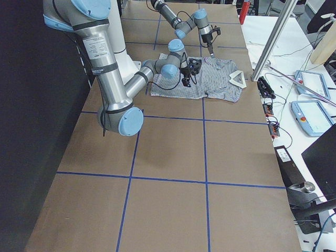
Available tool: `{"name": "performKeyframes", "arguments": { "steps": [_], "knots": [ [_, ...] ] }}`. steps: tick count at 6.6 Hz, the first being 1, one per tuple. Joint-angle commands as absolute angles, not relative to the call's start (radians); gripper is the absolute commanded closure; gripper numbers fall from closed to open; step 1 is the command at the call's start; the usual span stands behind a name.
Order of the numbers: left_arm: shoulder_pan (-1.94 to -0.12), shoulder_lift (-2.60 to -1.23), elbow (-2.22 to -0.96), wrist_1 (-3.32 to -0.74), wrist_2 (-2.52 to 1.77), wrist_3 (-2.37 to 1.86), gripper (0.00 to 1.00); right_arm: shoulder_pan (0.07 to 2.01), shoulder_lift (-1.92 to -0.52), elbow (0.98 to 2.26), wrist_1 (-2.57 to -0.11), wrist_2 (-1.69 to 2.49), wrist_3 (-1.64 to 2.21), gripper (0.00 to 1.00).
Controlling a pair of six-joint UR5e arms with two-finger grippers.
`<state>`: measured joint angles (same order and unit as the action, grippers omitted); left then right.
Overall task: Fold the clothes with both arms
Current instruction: 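Move both grippers down to the shirt hem corners nearest the robot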
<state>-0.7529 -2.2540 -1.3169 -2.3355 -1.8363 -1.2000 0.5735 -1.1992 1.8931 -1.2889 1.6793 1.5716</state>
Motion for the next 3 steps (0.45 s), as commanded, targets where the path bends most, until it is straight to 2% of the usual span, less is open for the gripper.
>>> {"name": "performKeyframes", "arguments": {
  "steps": [1, 3],
  "knots": [
    [-0.724, -2.126, -1.514, -2.335, -1.899, -1.255, 0.2, 0.297, -1.238, 1.999, -1.42, 1.472, 1.826, 0.07],
    [-0.723, -2.053, -1.566, -2.345, -1.95, -1.302, 0.2, 0.178, -1.328, 2.038, -1.425, 1.414, 2.042, 0.15]
  ]
}}
